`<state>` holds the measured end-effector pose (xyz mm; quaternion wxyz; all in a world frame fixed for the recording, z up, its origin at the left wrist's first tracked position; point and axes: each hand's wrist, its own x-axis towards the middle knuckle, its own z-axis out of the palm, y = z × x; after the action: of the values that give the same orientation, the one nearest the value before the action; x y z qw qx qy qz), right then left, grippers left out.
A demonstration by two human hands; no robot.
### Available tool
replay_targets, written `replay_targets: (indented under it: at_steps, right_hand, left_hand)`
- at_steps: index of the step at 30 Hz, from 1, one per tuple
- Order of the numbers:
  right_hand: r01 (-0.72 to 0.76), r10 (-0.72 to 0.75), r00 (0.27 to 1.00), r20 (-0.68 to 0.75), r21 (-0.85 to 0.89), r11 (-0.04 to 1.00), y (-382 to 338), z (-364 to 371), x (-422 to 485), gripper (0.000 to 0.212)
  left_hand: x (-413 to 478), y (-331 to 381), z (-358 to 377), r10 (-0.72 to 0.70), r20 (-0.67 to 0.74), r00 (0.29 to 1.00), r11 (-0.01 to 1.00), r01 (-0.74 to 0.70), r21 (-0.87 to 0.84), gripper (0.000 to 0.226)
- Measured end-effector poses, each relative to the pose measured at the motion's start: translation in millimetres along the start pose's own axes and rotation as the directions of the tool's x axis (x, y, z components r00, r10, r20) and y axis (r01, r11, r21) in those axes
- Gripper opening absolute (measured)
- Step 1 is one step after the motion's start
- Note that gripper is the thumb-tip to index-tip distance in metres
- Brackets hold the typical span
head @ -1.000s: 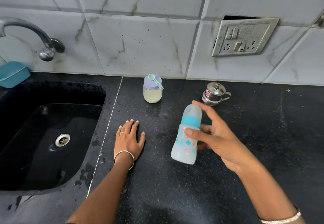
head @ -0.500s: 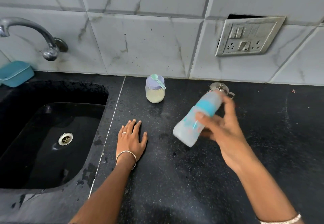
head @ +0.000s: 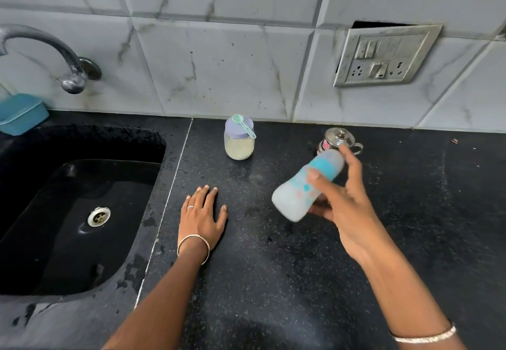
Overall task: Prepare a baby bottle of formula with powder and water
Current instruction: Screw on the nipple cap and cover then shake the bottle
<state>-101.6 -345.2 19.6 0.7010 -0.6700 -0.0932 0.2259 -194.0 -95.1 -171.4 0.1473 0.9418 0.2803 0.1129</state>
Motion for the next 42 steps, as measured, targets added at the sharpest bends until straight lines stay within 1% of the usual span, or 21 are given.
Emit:
replay_targets:
  at_steps: [2,5,6,10,11,14,15,18,20,22,24,25,29,30,33,34,37,38,39,41,42]
  right_hand:
    - [0.026,-0.026,0.999,0.024,-0.008,1.0,2.3,-0.1,0.6,0.078]
    - [-0.022,0.07,0.969,0.237,-0.198,0.98,-5.7,-6.0,-5.3,0.081]
    - [-0.015,0.068,0.966,0.248,-0.21,0.978,-8.4,-8.9,-4.5,0.081]
    - [0.079,-0.078,0.997,0.019,-0.04,0.996,-4.9,-13.6,5.3,0.072]
    - [0.075,-0.074,0.997,0.015,-0.036,0.997,-1.1,-13.2,5.7,0.072]
    - [-0.061,0.087,0.98,0.176,-0.152,0.987,-0.7,-10.1,-3.2,0.075]
    - [-0.076,0.106,0.979,0.176,-0.165,0.983,-0.8,-11.7,-4.2,0.075]
    - [-0.002,0.002,1.0,-0.015,-0.036,0.999,-0.2,-15.6,1.7,0.07]
    - [0.042,-0.041,0.997,-0.06,0.011,0.999,1.3,-16.3,4.6,0.066]
    - [-0.019,0.024,0.998,0.055,-0.089,0.996,-2.2,-14.8,2.0,0.07]
    - [-0.097,0.146,0.963,0.225,-0.216,0.971,-7.7,-15.1,-2.0,0.074]
    - [-0.102,0.158,0.956,0.247,-0.223,0.969,-8.2,-15.8,-1.8,0.074]
    - [-0.034,0.036,0.997,0.068,-0.033,0.999,-2.1,-7.8,1.8,0.076]
    - [-0.033,0.036,0.996,0.078,-0.042,0.999,0.9,-5.0,1.2,0.076]
    - [-0.121,0.165,0.952,0.259,-0.179,0.976,1.8,0.1,-6.5,0.076]
    - [-0.13,0.176,0.947,0.269,-0.181,0.975,2.7,-0.2,-7.5,0.075]
    - [-0.097,0.099,0.988,0.12,-0.021,0.995,5.1,-0.7,-3.8,0.071]
    - [-0.068,0.069,0.993,0.098,-0.008,0.998,6.0,-0.5,-3.3,0.069]
    - [-0.057,0.063,0.991,0.12,-0.054,0.997,5.3,0.5,-4.0,0.068]
    - [-0.077,0.141,0.95,0.277,-0.231,0.97,-0.6,2.1,-7.3,0.072]
    - [-0.082,0.172,0.931,0.321,-0.276,0.958,-2.4,1.3,-8.4,0.074]
  left_hand:
    - [0.8,0.1,-0.6,0.001,0.005,1.0,1.0,-0.001,0.001,0.062]
    - [1.0,0.4,-0.1,0.004,0.01,1.0,1.0,-0.004,0.001,0.061]
    - [1.1,0.0,-0.2,0.004,0.008,1.0,1.0,-0.004,0.004,0.062]
    - [0.3,-0.9,2.3,0.004,-0.017,1.0,1.0,-0.004,0.001,0.065]
    - [0.5,-1.0,1.9,0.005,-0.016,1.0,1.0,-0.005,0.003,0.065]
    - [0.9,-0.8,1.8,0.006,-0.018,1.0,1.0,-0.006,0.006,0.067]
    - [1.0,-0.9,1.9,0.007,-0.017,1.0,1.0,-0.007,0.007,0.067]
    - [0.7,-1.1,2.7,0.002,-0.023,1.0,1.0,-0.002,0.0,0.067]
    - [0.5,-0.8,1.9,0.002,-0.02,1.0,1.0,-0.002,0.001,0.067]
    - [0.2,-0.2,1.2,0.003,-0.016,1.0,1.0,-0.003,0.004,0.067]
    - [0.5,0.1,0.5,0.003,-0.012,1.0,1.0,-0.002,0.008,0.068]
    - [0.5,0.6,0.4,0.003,-0.009,1.0,1.0,-0.003,0.008,0.068]
    - [0.3,-0.6,1.4,0.003,-0.015,1.0,1.0,-0.002,0.009,0.066]
    - [0.6,-0.7,1.2,0.003,-0.012,1.0,1.0,-0.003,0.013,0.067]
    - [1.3,-0.3,0.6,0.001,-0.007,1.0,1.0,-0.001,0.015,0.068]
    - [1.1,-0.5,0.5,0.0,-0.005,1.0,1.0,0.0,0.015,0.068]
    - [0.7,-0.2,0.9,0.001,-0.013,1.0,1.0,-0.001,0.008,0.067]
    - [0.5,-0.3,1.3,0.0,-0.017,1.0,1.0,0.0,0.001,0.065]
    - [0.4,-0.3,1.7,0.0,-0.018,1.0,1.0,0.0,-0.004,0.064]
    - [0.7,-0.1,1.5,-0.001,-0.022,1.0,1.0,0.001,-0.007,0.064]
    - [0.5,-0.4,1.2,-0.001,-0.02,1.0,1.0,0.001,-0.006,0.065]
